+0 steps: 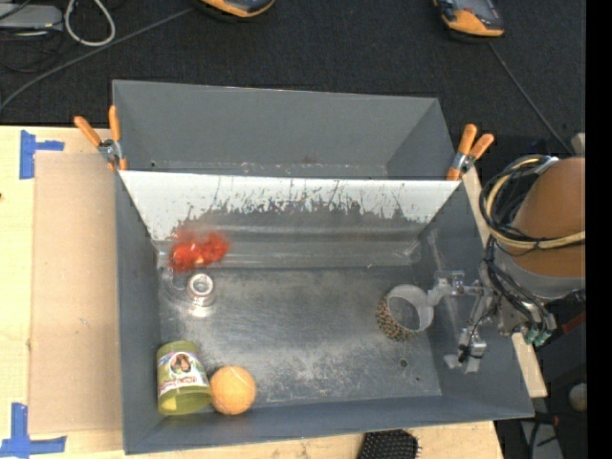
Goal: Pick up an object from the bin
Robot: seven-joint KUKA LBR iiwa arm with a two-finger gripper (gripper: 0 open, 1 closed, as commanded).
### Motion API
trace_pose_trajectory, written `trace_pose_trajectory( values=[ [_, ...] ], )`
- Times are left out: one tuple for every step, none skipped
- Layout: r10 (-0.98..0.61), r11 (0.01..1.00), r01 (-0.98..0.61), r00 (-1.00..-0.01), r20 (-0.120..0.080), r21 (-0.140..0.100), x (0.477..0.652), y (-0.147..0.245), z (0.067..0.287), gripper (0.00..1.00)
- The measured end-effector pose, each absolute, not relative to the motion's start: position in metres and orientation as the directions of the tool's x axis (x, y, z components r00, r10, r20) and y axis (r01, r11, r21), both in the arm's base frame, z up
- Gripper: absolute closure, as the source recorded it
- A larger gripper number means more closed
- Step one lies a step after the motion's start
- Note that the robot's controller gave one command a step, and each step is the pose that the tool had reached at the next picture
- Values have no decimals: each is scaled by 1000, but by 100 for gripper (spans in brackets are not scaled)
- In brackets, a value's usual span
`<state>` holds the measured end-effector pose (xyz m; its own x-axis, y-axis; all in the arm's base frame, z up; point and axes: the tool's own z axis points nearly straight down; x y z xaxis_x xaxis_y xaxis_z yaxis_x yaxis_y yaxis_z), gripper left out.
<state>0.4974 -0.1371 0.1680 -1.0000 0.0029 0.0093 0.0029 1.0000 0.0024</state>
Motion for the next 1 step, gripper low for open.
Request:
trace_pose_trajectory(
  values=[
    [-1, 1000, -1, -1000, 2, 1, 499, -137, 172, 0]
  ],
)
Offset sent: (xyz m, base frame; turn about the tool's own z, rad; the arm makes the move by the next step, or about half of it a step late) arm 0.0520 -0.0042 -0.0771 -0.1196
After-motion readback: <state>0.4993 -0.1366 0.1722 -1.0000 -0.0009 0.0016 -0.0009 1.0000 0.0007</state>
